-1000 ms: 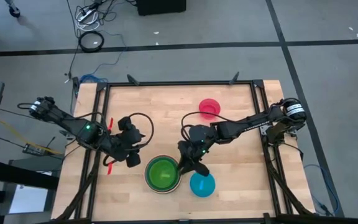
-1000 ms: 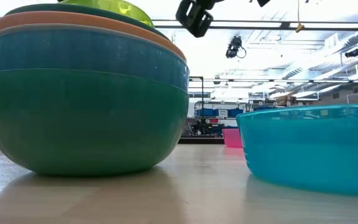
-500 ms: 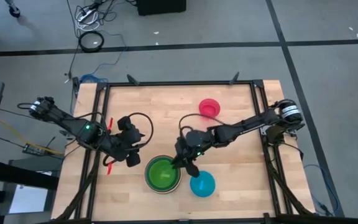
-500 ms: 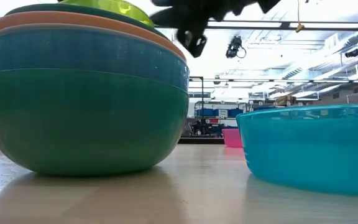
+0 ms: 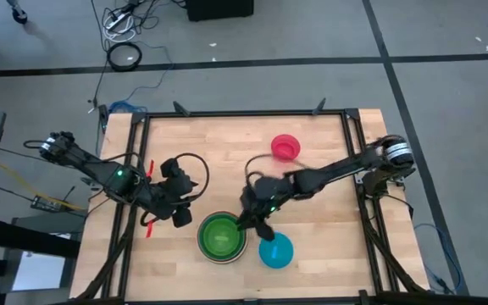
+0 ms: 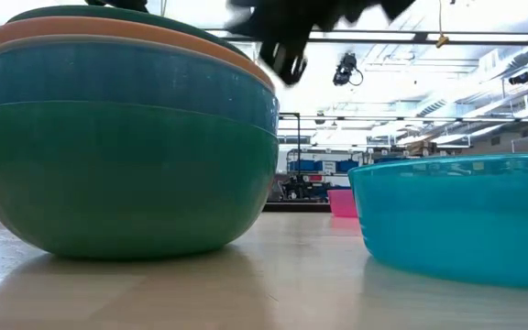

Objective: Nest bowls inside each other
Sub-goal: Stack the blue bowl on top of the green bowl

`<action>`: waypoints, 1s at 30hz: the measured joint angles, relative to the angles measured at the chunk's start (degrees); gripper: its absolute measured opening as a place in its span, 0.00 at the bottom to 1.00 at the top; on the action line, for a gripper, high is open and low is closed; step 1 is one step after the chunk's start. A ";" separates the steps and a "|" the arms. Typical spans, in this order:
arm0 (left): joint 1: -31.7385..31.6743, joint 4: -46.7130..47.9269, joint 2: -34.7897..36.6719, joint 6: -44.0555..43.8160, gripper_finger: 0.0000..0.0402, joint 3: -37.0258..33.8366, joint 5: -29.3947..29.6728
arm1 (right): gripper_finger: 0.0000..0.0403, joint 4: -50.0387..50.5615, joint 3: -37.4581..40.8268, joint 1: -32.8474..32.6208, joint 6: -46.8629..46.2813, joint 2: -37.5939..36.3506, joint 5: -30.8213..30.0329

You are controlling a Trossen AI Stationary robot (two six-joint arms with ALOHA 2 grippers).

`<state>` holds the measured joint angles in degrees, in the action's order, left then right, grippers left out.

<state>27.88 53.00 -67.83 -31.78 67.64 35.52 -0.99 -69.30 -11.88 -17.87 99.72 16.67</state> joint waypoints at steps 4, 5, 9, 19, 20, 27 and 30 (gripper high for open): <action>0.00 -10.43 -1.20 2.08 0.40 0.00 -6.18 | 0.21 17.78 -0.18 -0.37 -0.06 -9.35 -5.86; 0.04 -13.50 -2.29 3.67 0.40 0.00 -8.18 | 0.21 24.29 -0.14 -0.99 -0.71 -11.73 -9.74; -0.37 -22.10 -8.88 13.49 0.40 0.04 -11.49 | 0.21 48.62 -0.11 -4.54 -9.83 -21.39 -27.73; -10.88 -28.21 -29.24 28.46 0.40 12.86 -25.63 | 0.21 67.11 -0.02 -13.89 -31.44 -37.83 -41.84; -11.41 -28.63 -30.94 28.60 0.40 14.48 -24.51 | 0.21 67.12 -0.02 -14.65 -31.65 -38.02 -42.21; -15.08 -22.71 -42.54 24.02 0.40 26.83 -31.41 | 0.21 68.19 -0.02 -16.31 -31.58 -34.18 -42.31; -15.14 -13.66 -47.30 23.63 0.40 31.14 -32.22 | 0.21 68.90 -0.03 -16.52 -31.56 -31.91 -40.96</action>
<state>12.74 39.34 -115.14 -8.14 98.77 3.30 67.91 -69.32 -28.40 -49.43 67.81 -24.29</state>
